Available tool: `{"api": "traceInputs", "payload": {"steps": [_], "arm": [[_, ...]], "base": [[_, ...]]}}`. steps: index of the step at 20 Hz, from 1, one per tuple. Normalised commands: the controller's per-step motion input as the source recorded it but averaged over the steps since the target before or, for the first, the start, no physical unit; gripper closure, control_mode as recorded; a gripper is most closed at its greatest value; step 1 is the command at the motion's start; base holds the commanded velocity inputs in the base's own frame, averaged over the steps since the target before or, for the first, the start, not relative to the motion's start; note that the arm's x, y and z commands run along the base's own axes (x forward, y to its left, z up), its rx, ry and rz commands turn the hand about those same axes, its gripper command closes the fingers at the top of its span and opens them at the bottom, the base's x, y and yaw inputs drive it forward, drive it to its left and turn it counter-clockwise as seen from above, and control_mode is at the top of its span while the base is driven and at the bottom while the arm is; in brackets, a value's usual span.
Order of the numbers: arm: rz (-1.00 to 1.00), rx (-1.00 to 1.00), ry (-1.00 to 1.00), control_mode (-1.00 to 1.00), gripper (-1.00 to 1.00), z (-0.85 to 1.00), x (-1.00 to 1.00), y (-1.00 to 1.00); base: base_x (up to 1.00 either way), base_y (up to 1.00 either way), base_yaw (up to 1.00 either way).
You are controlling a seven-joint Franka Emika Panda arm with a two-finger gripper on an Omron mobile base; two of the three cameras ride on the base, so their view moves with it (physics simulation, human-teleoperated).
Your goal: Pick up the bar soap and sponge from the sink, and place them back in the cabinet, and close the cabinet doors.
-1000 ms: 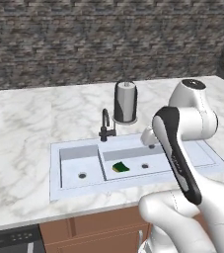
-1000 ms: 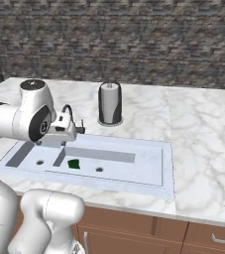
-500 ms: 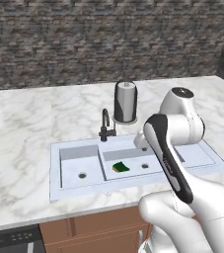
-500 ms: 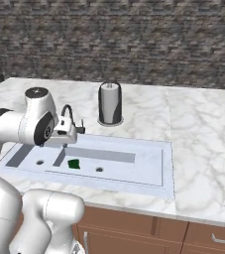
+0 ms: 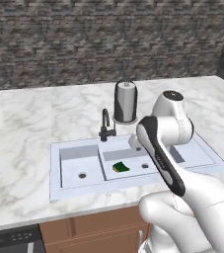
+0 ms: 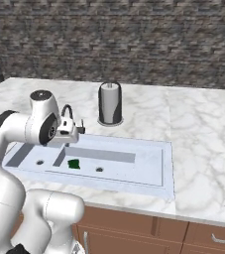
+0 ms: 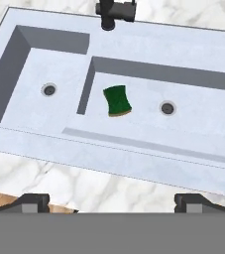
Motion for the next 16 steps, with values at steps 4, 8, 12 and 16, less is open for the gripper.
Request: {"api": "traceInputs", "payload": {"steps": [4,8,12,16], "arm": [[0.01,0.0,0.0,-1.0,-1.0,-0.27,0.31,0.0],[0.0,0.0,0.0,-1.0,-1.0,-0.22,0.36,0.0],[0.0,0.0,0.0,-1.0,-1.0,-0.23,0.35,0.0],[0.0,0.0,0.0,-1.0,-1.0,-0.21,0.34,0.0]], "base": [[0.0,0.0,0.0],[0.0,0.0,0.0],[0.0,0.0,0.0],[0.0,0.0,0.0]]}}
